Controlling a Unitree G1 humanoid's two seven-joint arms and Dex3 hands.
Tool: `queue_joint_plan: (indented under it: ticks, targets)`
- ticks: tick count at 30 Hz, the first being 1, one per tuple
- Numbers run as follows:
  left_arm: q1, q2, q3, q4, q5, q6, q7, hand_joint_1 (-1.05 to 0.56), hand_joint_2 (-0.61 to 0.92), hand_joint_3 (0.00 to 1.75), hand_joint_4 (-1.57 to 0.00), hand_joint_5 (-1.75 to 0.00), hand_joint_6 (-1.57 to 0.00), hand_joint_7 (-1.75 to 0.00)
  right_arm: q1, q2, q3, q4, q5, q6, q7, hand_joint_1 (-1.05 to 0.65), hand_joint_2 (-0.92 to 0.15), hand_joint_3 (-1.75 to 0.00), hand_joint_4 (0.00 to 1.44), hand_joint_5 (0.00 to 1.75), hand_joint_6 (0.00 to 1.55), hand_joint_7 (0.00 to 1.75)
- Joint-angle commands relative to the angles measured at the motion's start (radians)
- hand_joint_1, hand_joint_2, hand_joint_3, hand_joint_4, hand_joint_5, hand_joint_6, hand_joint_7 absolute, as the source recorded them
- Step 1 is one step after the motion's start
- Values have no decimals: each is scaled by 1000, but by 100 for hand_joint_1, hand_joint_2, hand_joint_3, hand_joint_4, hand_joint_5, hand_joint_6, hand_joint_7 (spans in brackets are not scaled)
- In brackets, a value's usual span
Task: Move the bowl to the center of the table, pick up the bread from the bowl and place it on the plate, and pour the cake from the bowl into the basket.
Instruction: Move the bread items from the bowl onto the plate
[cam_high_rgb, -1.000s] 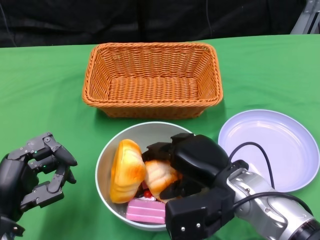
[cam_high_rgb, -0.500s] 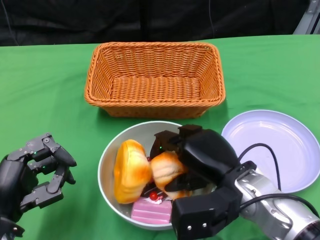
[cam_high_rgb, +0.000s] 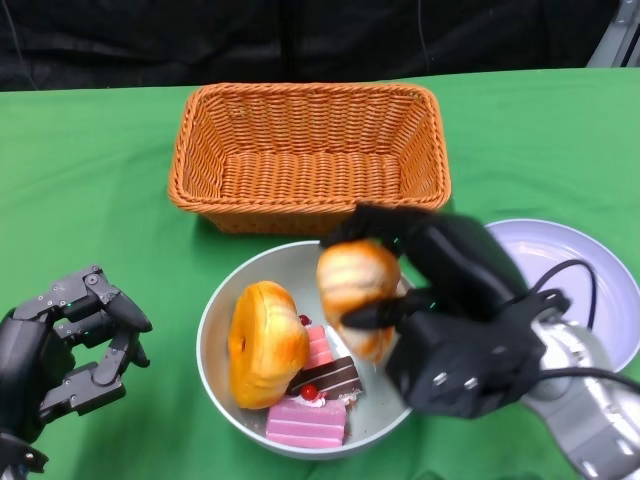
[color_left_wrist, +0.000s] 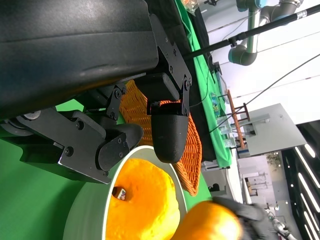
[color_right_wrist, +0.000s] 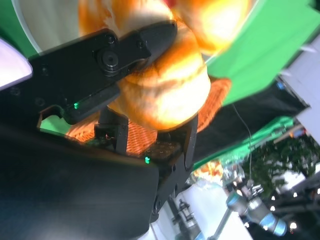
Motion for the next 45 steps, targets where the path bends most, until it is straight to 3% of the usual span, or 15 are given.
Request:
queue_joint_plan:
  ticks: [1,10,21,23,26,30,35,42,45]
  targets:
    - [-4,18,7,6,-4,1,2,0,69,91,-72,-164,-74,-140,29,0,-71,-84,75,36,29,6,-92,-16,84,124,99,69]
    - [-6,20,6,8,1,1,3,2,70,88,-72,-164,-74,-139,99,-44,-249,-173,162,96,29,4,-91,-19,74,156,96,77]
    - [-9,28,9,8,-8,12,-6,4,71,89,-72,-166,-74,-140,177,-108,-389,-96,167,73,-19,5,-92,-16,83,135,96,75]
    - [-10,29,10,11,-11,12,-9,3,70,89,-72,-166,-74,-139,186,-123,-404,-68,160,75,-31,4,-92,-15,75,153,95,76]
    - [-15,31,10,21,-11,2,-11,2,70,90,-72,-165,-74,-138,190,-141,-404,-18,148,60,-47,4,-92,-15,72,158,95,76]
    - [-23,32,11,33,-13,-2,-11,2,68,92,-74,-165,-76,-138,175,-177,-380,146,105,-17,-96,6,-92,-15,76,144,98,72]
    - [-24,30,13,36,-22,1,-13,3,68,93,-75,-165,-76,-137,115,-187,-332,268,63,-47,-126,7,-92,-13,75,145,102,65]
    - [-25,30,14,41,-15,-9,-7,2,69,90,-75,-164,-77,-136,73,-203,-296,352,41,-81,-149,8,-92,-14,78,134,104,57]
    - [-16,25,13,27,-25,-4,-13,3,69,90,-74,-164,-77,-136,4,-187,-260,459,34,-78,-142,5,-92,-13,84,124,108,54]
